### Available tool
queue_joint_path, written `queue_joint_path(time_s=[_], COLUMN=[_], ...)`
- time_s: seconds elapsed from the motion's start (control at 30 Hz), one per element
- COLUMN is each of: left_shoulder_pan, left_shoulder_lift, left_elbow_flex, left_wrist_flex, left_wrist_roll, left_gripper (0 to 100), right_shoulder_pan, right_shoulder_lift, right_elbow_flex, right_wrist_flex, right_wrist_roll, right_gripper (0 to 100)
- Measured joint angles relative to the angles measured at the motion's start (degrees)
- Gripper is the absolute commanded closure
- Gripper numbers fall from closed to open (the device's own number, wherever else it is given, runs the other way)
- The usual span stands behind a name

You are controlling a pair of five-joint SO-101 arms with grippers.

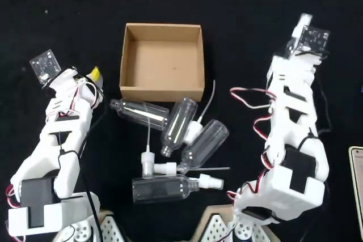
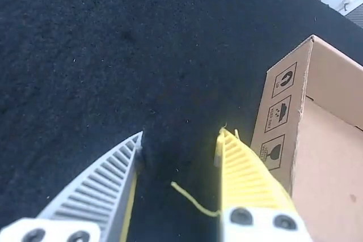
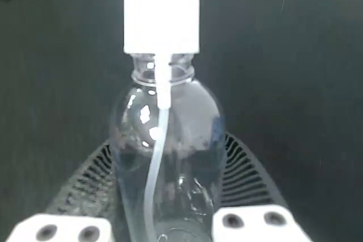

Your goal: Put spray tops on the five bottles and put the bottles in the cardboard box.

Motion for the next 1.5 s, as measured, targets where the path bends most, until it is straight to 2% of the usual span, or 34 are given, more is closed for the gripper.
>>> queue_joint_path(time_s=[0.13, 0.33, 0.53, 1.13, 1.5], left_shoulder_pan=[0.00, 0.00, 0.00, 0.00, 0.00], left_shoulder_lift=[0.00, 0.00, 0.00, 0.00, 0.00], left_elbow_flex=[0.00, 0.00, 0.00, 0.00, 0.00], left_wrist_flex=[0.00, 0.00, 0.00, 0.00, 0.00], left_wrist_roll=[0.00, 0.00, 0.00, 0.00, 0.00], left_gripper=[82, 82, 82, 82, 82], right_shoulder_pan=[0.09, 4.66, 6.86, 6.95, 7.03], right_shoulder_lift=[5.36, 16.26, 18.90, 20.75, 26.81], right_elbow_flex=[-0.26, -4.66, -4.31, -1.05, -0.70], right_wrist_flex=[-13.63, -17.41, -27.60, -29.45, -40.18], right_wrist_roll=[-0.44, -0.44, -0.44, -0.44, -0.53], right_gripper=[92.8, 92.8, 92.8, 92.7, 92.3])
